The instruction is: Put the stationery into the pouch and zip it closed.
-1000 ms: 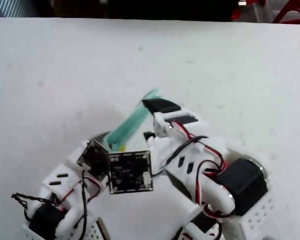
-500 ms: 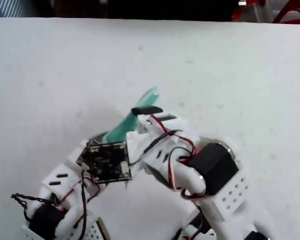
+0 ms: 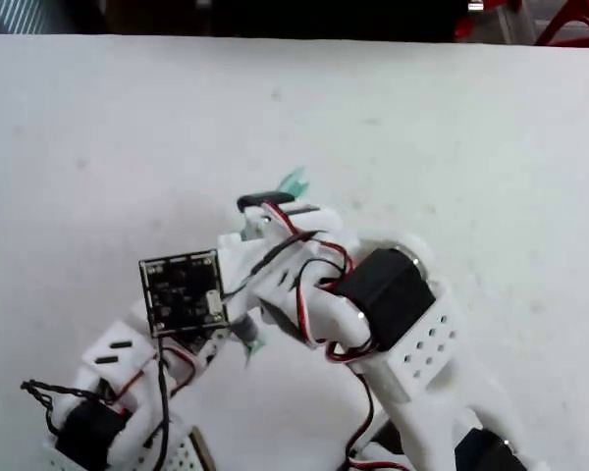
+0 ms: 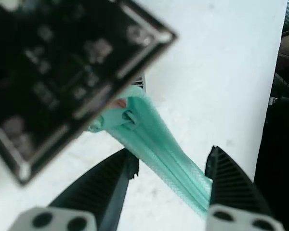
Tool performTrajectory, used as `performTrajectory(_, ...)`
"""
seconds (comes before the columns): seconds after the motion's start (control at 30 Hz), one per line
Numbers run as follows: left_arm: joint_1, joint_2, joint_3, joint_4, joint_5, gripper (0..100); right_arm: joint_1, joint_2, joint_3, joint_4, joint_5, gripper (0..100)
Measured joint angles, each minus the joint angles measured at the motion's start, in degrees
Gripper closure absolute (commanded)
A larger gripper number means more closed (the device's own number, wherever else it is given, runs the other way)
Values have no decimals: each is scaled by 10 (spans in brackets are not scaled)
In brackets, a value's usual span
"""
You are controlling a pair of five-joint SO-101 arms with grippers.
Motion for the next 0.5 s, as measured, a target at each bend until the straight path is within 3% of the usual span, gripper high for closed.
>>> performTrajectory(0.13,0,0,0,0,0,979,-4,4,22,0,19,790)
performTrajectory(0.3,3,0,0,0,-4,978,-9,40,34,0,45,994)
performTrajectory(0.5,4,1,0,0,-4,971,-8,41,34,-1,49,981)
